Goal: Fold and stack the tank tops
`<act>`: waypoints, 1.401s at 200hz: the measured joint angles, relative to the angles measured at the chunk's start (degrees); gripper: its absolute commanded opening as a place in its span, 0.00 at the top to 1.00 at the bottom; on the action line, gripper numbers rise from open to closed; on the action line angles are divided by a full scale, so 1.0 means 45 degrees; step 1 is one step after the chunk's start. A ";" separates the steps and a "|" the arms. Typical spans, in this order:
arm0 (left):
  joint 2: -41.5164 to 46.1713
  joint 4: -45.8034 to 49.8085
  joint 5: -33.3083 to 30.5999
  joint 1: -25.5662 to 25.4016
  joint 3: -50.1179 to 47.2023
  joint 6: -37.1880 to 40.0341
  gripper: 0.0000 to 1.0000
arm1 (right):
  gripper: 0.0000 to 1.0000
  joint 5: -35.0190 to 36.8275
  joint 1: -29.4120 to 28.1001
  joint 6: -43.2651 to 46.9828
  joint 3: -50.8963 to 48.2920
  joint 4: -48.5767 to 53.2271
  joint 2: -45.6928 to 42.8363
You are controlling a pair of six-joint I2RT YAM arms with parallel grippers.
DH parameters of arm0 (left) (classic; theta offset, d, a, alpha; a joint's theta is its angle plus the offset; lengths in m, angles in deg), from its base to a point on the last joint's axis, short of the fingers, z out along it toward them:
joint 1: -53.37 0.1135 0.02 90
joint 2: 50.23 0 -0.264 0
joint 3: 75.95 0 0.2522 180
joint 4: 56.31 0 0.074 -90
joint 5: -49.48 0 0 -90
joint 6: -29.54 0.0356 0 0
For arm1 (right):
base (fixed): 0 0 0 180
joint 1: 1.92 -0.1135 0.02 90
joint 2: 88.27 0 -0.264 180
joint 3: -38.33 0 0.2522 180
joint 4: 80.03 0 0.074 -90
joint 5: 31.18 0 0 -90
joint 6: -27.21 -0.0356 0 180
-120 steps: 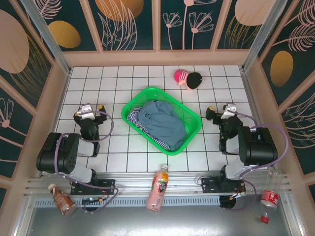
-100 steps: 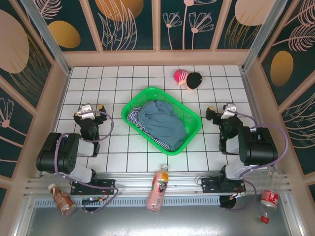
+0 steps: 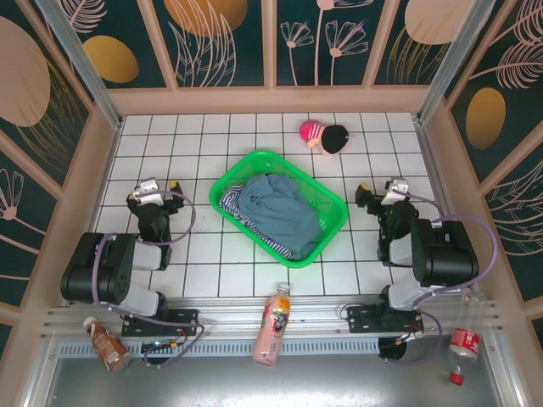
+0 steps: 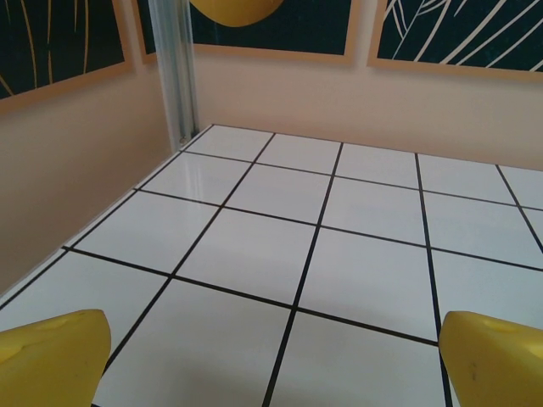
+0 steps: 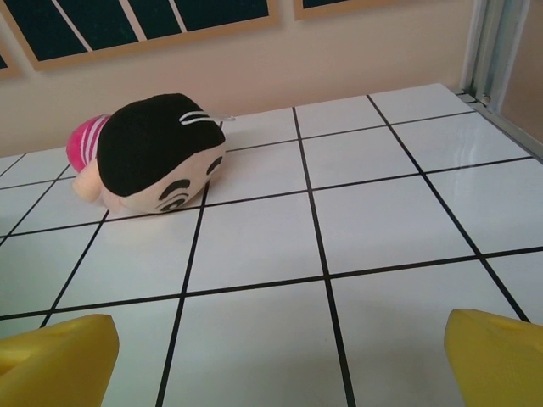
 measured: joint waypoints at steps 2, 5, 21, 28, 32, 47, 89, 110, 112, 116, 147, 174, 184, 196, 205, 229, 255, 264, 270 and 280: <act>0.0146 0.0204 0.0000 0.0000 0.0068 0.0019 0.01 | 0.01 0.0005 -0.0005 0.0000 0.0000 0.0034 -0.0078; 0.0374 0.0457 0.0000 0.0000 0.0160 0.0029 0.01 | 0.01 0.0000 -0.0010 0.0005 0.0000 0.0083 -0.0219; 0.1656 0.1846 0.0005 0.0000 0.0792 0.0039 0.01 | 0.01 -0.0015 -0.0049 0.0010 0.0005 0.0792 -0.1394; 0.2297 0.2594 0.0010 0.0000 0.1190 0.0034 0.01 | 0.01 -0.0019 -0.0053 0.0005 0.0024 0.1185 -0.2074; 0.2613 0.2963 0.0024 0.0000 0.1428 0.0019 0.01 | 0.01 -0.0034 -0.0053 0.0005 0.0053 0.1394 -0.2463; 0.3614 0.4653 0.0170 0.0000 0.2531 -0.0141 0.01 | 0.01 -0.0165 -0.0121 0.0015 0.0427 0.2467 -0.3818; 0.4517 0.9972 0.1248 -0.0146 0.5887 -0.1574 0.01 | 0.01 -0.0840 -0.1005 0.0034 0.2254 0.5882 -0.5829; 0.4405 1.2395 0.1666 -0.0738 0.7019 -0.2045 0.01 | 0.01 -0.1311 -0.1651 0.0000 0.3196 0.8131 -0.6271; 0.4376 1.2658 0.1710 -0.0845 0.7130 -0.2108 0.01 | 0.01 -0.1384 -0.1749 0.0000 0.3308 0.8374 -0.6290; 0.4333 1.3056 0.1744 -0.0986 0.7305 -0.2176 0.01 | 0.01 -0.1462 -0.1870 -0.0005 0.3483 0.8772 -0.6329; 0.3687 1.5951 0.2603 -0.1987 0.8238 -0.2895 0.01 | 0.01 -0.2327 -0.3128 0.0053 0.5003 1.1944 -0.6348; 0.3065 1.7510 0.3614 -0.2535 0.8262 -0.3201 0.07 | 0.01 -0.2948 -0.4367 0.0194 0.6178 1.3925 -0.5950; 0.2798 1.7884 0.3842 -0.2691 0.8272 -0.3133 0.11 | 0.01 -0.3065 -0.4920 0.0335 0.6581 1.4411 -0.5581; 0.2390 1.8277 0.4211 -0.2812 0.8349 -0.2987 0.13 | 0.01 -0.3128 -0.5668 0.0568 0.7014 1.4868 -0.4920; 0.2016 1.8501 0.4517 -0.2837 0.8461 -0.2827 0.14 | 0.01 -0.3123 -0.6115 0.0724 0.7242 1.5076 -0.4405; 0.0816 1.8778 0.5119 -0.2837 0.9063 -0.1933 0.20 | 0.01 -0.3007 -0.7077 0.1379 0.7800 1.5557 -0.2880; -0.0738 1.8884 0.5809 -0.2837 1.0176 -0.0996 0.29 | 0.01 -0.2783 -0.7864 0.2181 0.8398 1.5713 -0.1355; -0.1268 1.8904 0.6076 -0.2837 1.0608 -0.0646 0.34 | 0.01 -0.2735 -0.8058 0.2404 0.8631 1.5732 -0.0903; -0.1569 1.8904 0.6261 -0.2837 1.0856 -0.0476 0.36 | 0.01 -0.2730 -0.8174 0.2526 0.8777 1.5732 -0.0617; -0.2030 1.8923 0.6538 -0.2837 1.1239 -0.0301 0.41 | 0.01 -0.2686 -0.8340 0.2744 0.8971 1.5732 -0.0199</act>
